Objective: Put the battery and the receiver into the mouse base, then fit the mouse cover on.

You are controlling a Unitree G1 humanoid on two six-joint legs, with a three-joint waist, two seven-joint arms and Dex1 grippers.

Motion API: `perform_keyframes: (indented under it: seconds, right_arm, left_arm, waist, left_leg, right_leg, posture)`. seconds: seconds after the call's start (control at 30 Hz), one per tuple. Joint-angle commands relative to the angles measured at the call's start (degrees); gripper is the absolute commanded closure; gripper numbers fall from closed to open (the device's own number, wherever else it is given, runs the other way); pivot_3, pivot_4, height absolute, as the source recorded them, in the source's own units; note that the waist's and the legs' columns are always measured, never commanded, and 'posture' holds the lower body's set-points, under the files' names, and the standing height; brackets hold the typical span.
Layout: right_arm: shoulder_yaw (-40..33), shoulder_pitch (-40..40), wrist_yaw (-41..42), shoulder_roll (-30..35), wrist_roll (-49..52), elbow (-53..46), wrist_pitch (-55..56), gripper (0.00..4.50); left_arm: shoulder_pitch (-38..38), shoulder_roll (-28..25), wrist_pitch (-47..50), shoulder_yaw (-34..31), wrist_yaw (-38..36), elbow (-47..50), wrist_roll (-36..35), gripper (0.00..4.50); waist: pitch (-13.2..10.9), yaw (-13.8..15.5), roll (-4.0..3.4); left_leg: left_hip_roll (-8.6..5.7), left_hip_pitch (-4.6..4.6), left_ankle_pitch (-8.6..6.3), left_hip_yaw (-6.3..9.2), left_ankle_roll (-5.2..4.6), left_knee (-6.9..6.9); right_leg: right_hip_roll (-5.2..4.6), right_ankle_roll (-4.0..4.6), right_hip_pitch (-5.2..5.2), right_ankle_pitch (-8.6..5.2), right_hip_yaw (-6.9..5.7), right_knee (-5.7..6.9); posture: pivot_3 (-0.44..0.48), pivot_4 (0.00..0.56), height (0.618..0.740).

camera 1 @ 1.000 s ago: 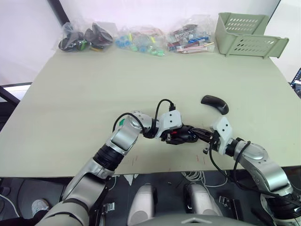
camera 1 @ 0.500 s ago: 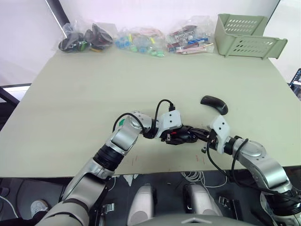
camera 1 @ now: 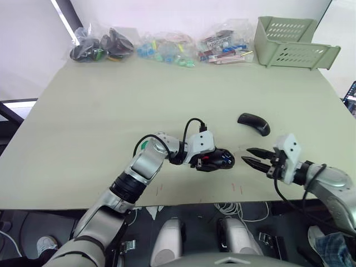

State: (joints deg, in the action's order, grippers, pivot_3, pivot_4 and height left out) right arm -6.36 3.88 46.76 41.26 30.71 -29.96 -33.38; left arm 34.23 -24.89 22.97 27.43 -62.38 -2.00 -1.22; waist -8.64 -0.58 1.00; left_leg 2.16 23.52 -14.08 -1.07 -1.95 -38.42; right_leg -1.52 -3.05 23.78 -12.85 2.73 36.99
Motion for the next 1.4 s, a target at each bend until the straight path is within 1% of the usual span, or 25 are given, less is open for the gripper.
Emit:
perform_keyframes:
  seconds: [0.03, 0.1, 0.13, 0.17, 0.3, 0.5, 0.63, 0.73, 0.77, 0.8, 0.83, 0.87, 0.9, 0.97, 1.0, 1.1, 1.13, 1.27, 1.4]
  right_arm:
    - [-8.5, 4.07, 5.8, 4.19, 5.45, -4.61, -0.39, 1.47]
    - [-11.15, 7.46, 8.51, 6.54, 6.37, -6.28, 0.26, 0.79]
    - [-12.32, 8.57, 9.05, 7.17, 6.92, -6.98, 0.23, 0.31]
    - [-13.07, 9.28, 9.13, 7.55, 7.0, -7.47, 0.4, 0.08]
    - [-14.66, 10.47, 8.13, 7.51, 7.51, -8.31, 0.6, 0.08]
    - [-16.14, 11.88, 4.97, 5.89, 7.24, -8.73, 0.35, 0.08]
    - [-16.48, 10.93, 3.32, 5.62, 7.81, -8.32, -0.37, 0.08]
    - [-15.84, 7.54, 0.58, 6.21, 7.52, -6.28, -2.46, 0.08]
    - [-15.55, 6.27, -0.5, 6.4, 7.36, -5.4, -3.49, 0.08]
    - [-15.23, 5.11, -1.54, 6.68, 6.98, -4.51, -4.46, 0.08]
    - [-14.87, 3.93, -2.18, 7.0, 6.63, -3.64, -5.13, 0.08]
    - [-14.74, 2.81, -2.7, 7.17, 6.95, -2.93, -6.05, 0.08]
    - [-14.66, 2.04, -3.0, 7.26, 7.22, -2.53, -6.73, 0.08]
    - [-14.32, -0.47, -3.61, 7.91, 7.22, -0.45, -8.22, 0.08]
    - [-13.54, -2.58, -3.81, 8.49, 6.64, 1.36, -8.79, 0.08]
    - [-10.81, -8.11, -2.49, 10.29, 4.8, 6.9, -8.92, 0.08]
    - [-9.6, -10.09, -2.02, 10.56, 4.02, 9.08, -8.52, 0.08]
    - [-4.28, -16.66, 0.63, 11.25, -0.15, 17.67, -5.97, 0.08]
    - [4.15, -27.18, 5.09, 10.32, -6.71, 32.01, -2.27, 0.08]
  left_arm:
    - [-0.37, -0.46, -0.63, -0.27, -0.26, 0.88, 0.04, 0.0]
    - [-0.57, -0.57, -0.45, -0.7, -0.4, 1.72, -0.5, 0.0]
    - [-0.63, -0.61, -0.51, -1.02, -0.48, 2.11, -0.8, 0.0]
    - [-0.68, -0.6, -0.97, -1.44, -0.3, 2.34, -0.96, 0.0]
    - [-0.78, -0.79, -0.65, -4.17, -0.27, 4.06, -3.55, 0.0]
    - [-7.31, -8.11, 0.4, -12.72, -4.0, 11.05, -11.14, 0.0]
    - [-11.63, -10.46, 2.51, -17.55, -4.69, 14.5, -16.64, 0.0]
    - [-17.5, -10.88, 7.47, -24.4, -2.15, 17.69, -23.21, 0.0]
    - [-19.95, -10.99, 6.22, -26.22, -1.53, 18.31, -23.74, 0.0]
    - [-22.02, -9.07, 2.47, -28.6, -2.42, 18.21, -26.16, 0.0]
    - [-23.88, -7.6, 3.0, -31.06, -1.31, 18.35, -28.73, 0.0]
    - [-25.18, -6.79, 2.6, -32.57, -0.04, 18.43, -29.39, 0.0]
    - [-25.96, -6.39, 2.79, -33.46, 0.92, 18.58, -29.78, 0.0]
    - [-28.27, -7.13, -2.48, -34.01, -1.13, 18.8, -28.26, 0.0]
    - [-29.73, -7.44, -3.46, -35.03, -2.19, 18.59, -29.22, 0.0]
    - [-32.96, -8.25, -3.26, -38.62, -6.8, 17.51, -35.66, 0.0]
    - [-33.36, -8.31, -3.65, -39.22, -7.43, 17.27, -36.45, 0.0]
    - [-32.62, -8.48, -3.44, -39.29, -7.64, 17.88, -38.15, 0.0]
    - [-34.12, -8.44, -2.78, -40.6, -5.48, 22.03, -40.53, 0.0]
  waist:
    - [-0.01, 0.02, 0.0]
    - [-0.01, 0.02, 0.01]
    - [-0.02, 0.02, 0.02]
    - [-0.02, 0.02, 0.02]
    - [-0.03, -0.04, 0.03]
    - [-0.04, -0.27, 0.0]
    - [-0.05, 0.36, 0.0]
    - [-0.07, 0.08, 0.02]
    - [-0.08, 0.04, 0.04]
    - [-0.08, 0.01, 0.04]
    - [-0.07, -0.07, 0.03]
    - [-0.07, -0.16, 0.02]
    - [-0.08, -0.07, 0.03]
    - [-0.1, 0.18, 0.07]
    - [-0.1, 0.17, 0.06]
    - [-0.12, 0.0, 0.04]
    - [-0.12, -0.07, 0.05]
    - [-0.14, 0.21, 0.02]
    - [-0.2, -0.53, 0.03]
  left_leg:
    - [0.0, 0.04, 0.0, 0.02, 0.0, -0.01]
    - [-0.01, 0.05, 0.0, 0.01, 0.0, -0.03]
    - [-0.01, 0.06, 0.0, 0.0, 0.0, -0.05]
    - [-0.02, 0.06, 0.0, 0.0, 0.0, -0.05]
    - [-0.02, 0.07, 0.0, 0.01, 0.0, -0.05]
    - [0.02, 0.05, 0.0, 0.0, 0.0, 0.01]
    - [0.01, 0.06, 0.0, 0.02, 0.01, -0.04]
    - [0.01, 0.08, 0.0, -0.05, 0.01, -0.06]
    - [-0.02, 0.1, 0.0, -0.05, 0.01, -0.06]
    - [-0.01, 0.1, 0.0, -0.05, 0.01, -0.06]
    - [-0.01, 0.09, 0.0, -0.05, 0.01, -0.05]
    - [-0.02, 0.09, 0.0, -0.06, 0.01, -0.04]
    - [0.02, 0.08, 0.0, -0.08, 0.01, -0.04]
    - [-0.02, 0.1, 0.0, -0.03, 0.01, -0.05]
    - [-0.05, 0.1, 0.0, 0.01, 0.01, -0.05]
    - [-0.03, 0.07, 0.0, -0.07, 0.01, -0.04]
    - [-0.02, 0.09, 0.0, -0.08, 0.01, -0.04]
    - [-0.04, 0.12, 0.0, -0.06, 0.01, -0.04]
    - [-0.05, 0.11, 0.0, -0.2, 0.01, -0.05]
  right_leg:
    - [0.0, 0.0, 0.0, 0.0, -0.02, -0.03]
    - [-0.02, 0.0, 0.0, 0.0, -0.01, -0.03]
    - [-0.03, -0.02, -0.01, -0.01, -0.01, -0.05]
    - [-0.04, -0.02, -0.01, -0.01, -0.01, -0.05]
    - [-0.04, -0.03, 0.01, -0.02, -0.02, -0.06]
    - [-0.04, -0.01, 0.04, -0.01, -0.01, -0.06]
    - [-0.13, -0.03, 0.01, -0.03, -0.08, -0.06]
    - [-0.29, -0.04, 0.01, -0.02, -0.06, -0.11]
    - [-0.3, -0.04, 0.01, -0.02, -0.07, -0.12]
    - [-0.3, -0.04, 0.02, -0.02, -0.07, -0.12]
    - [-0.31, -0.03, 0.01, -0.02, -0.07, -0.12]
    - [-0.31, -0.03, 0.01, -0.01, -0.06, -0.13]
    - [-0.34, 0.01, 0.01, 0.01, -0.05, -0.13]
    - [-0.34, 0.08, 0.02, 0.05, -0.11, -0.13]
    - [-0.31, 0.08, 0.01, 0.04, -0.15, -0.13]
    - [-0.31, 0.15, 0.02, 0.09, -0.11, -0.14]
    - [-0.32, 0.16, 0.04, 0.09, -0.11, -0.14]
    - [-0.34, 0.16, 0.04, 0.08, -0.13, -0.16]
    - [-0.33, 0.16, 0.07, 0.12, -0.03, -0.18]
  posture:
    - [0.0, 0.15, 0.74]
    - [0.0, 0.15, 0.74]
    - [0.0, 0.15, 0.74]
    - [0.0, 0.15, 0.74]
    - [0.0, 0.15, 0.74]
    - [0.0, 0.15, 0.74]
    - [0.0, 0.15, 0.74]
    - [0.0, 0.15, 0.74]
    - [0.0, 0.15, 0.74]
    - [0.0, 0.15, 0.74]
    - [0.0, 0.15, 0.74]
    - [0.0, 0.15, 0.74]
    - [0.0, 0.15, 0.74]
    - [0.0, 0.15, 0.74]
    - [0.0, 0.15, 0.74]
    - [0.0, 0.15, 0.74]
    - [0.0, 0.15, 0.74]
    - [0.0, 0.15, 0.74]
    - [0.0, 0.15, 0.74]
